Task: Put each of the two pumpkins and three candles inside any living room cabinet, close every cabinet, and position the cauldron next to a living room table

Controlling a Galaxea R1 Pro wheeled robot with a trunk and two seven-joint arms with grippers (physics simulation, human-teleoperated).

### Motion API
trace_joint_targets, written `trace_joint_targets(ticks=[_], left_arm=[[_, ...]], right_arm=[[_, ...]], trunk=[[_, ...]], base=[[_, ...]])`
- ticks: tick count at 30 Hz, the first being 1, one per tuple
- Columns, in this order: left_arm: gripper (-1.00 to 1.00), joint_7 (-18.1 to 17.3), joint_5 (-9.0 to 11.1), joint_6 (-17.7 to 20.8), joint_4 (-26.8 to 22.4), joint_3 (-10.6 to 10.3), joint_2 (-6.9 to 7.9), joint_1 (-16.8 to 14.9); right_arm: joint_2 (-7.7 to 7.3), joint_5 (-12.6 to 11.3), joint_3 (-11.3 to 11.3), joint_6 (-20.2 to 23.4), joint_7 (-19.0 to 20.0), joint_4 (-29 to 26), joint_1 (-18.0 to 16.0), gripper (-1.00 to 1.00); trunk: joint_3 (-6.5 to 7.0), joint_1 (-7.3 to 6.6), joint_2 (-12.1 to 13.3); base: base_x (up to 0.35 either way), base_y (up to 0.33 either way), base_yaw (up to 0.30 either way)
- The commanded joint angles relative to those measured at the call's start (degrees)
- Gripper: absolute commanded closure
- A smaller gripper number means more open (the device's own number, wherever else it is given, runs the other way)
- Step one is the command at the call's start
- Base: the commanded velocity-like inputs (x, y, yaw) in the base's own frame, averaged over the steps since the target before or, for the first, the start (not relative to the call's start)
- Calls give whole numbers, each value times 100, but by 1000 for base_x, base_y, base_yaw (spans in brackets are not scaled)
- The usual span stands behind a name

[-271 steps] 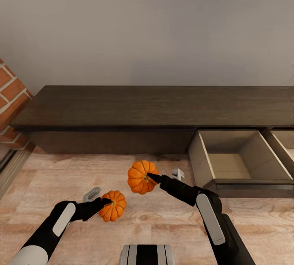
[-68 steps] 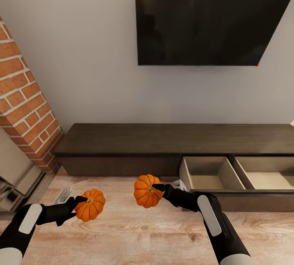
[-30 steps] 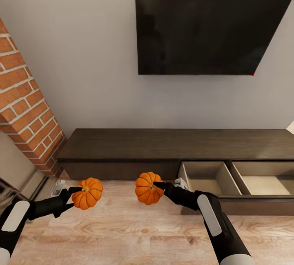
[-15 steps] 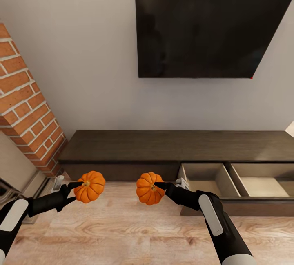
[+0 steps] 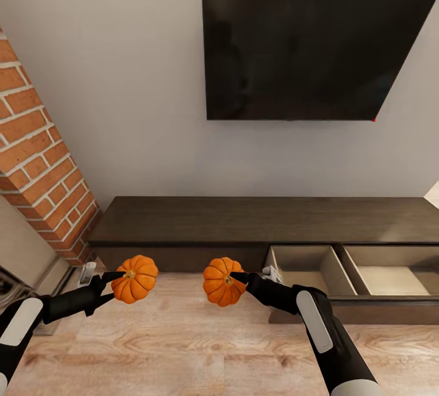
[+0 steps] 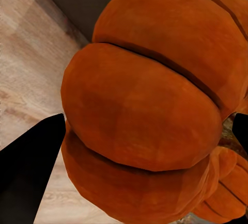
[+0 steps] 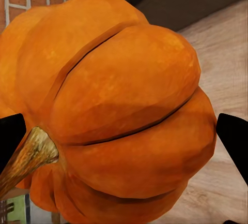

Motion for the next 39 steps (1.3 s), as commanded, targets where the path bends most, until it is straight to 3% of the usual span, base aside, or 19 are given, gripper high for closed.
trace_joint_targets(ticks=[1,8,39], left_arm=[[100,1,14,2,-1,-1,-3,6],[100,1,3,-3,-1,-1,-9,17],[100,43,-6,-20,-1,-1,-18,16]], right_arm=[[0,-13,0,1,-2,-1,0,100],[8,-9,1,-7,-10,-1,0,100],[9,-9,1,-8,-2,-1,0,100]], trunk=[[0,0,0],[0,0,0],[0,0,0]], base=[[0,0,0],[0,-152,0],[0,-303,0]])
